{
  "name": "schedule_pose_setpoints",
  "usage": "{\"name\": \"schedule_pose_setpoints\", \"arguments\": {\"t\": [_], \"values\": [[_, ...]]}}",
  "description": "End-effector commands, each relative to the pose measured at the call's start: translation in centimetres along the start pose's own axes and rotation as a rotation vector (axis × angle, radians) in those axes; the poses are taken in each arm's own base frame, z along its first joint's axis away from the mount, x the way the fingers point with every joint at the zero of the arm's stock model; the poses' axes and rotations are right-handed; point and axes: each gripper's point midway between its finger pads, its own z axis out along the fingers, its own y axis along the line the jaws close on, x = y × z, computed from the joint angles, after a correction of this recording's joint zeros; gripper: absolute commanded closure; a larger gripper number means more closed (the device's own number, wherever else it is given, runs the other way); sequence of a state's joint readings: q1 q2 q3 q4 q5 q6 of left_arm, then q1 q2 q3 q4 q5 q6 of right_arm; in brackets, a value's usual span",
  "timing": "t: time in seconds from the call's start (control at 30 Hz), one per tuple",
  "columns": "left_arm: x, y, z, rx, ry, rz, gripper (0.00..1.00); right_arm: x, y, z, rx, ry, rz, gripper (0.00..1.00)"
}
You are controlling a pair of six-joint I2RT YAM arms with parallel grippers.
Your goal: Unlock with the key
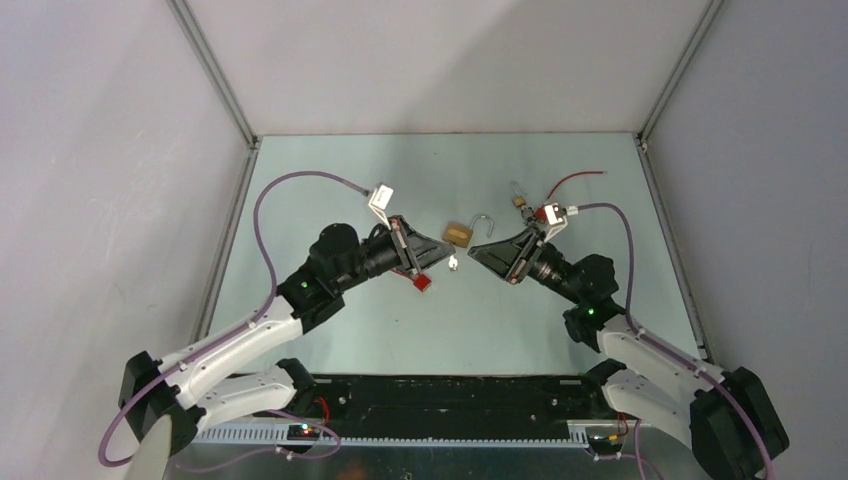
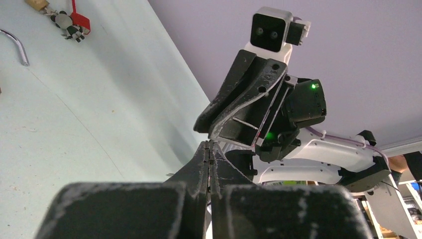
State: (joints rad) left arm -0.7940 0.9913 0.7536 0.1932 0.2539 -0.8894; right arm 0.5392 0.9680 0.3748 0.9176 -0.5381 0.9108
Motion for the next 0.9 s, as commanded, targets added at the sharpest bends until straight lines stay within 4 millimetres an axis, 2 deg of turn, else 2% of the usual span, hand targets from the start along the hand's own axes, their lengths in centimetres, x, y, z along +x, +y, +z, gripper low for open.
{"name": "schedule_pose_setpoints", "arguments": {"t": [0.0,0.03,0.13,0.2,0.4,0.63,0.87], "values": [[-1.4,-0.6,-0.5,0.014,-0.061,0.030,1.00,-1.4,-0.8,-0.1,0.095,-0.046,-0.114,0.75],[-1.5,-0.6,-0.5,0.013,-0.062,0.030,1.00,-1.4,-0.5,-0.2,0.093,-0.043,-0.124,0.70],[-1.6,-0.5,-0.4,0.010,-0.065,0.033,1.00,-1.4,0.8,-0.1,0.031,-0.034,-0.143,0.65],[-1.6,-0.6,-0.3,0.011,-0.064,0.038,1.00,-1.2,1.7,0.2,-0.019,-0.021,-0.129,0.57],[-2.3,-1.4,0.1,0.032,-0.074,0.043,1.00,-0.8,3.5,1.4,-0.104,0.000,-0.106,0.50],[-2.6,-1.6,0.1,0.044,-0.095,0.028,1.00,-0.9,4.6,2.3,-0.162,0.006,-0.079,0.50],[-3.2,-2.1,0.0,0.062,-0.128,0.020,1.00,-0.9,4.8,2.8,-0.178,-0.002,-0.051,0.60]]}}
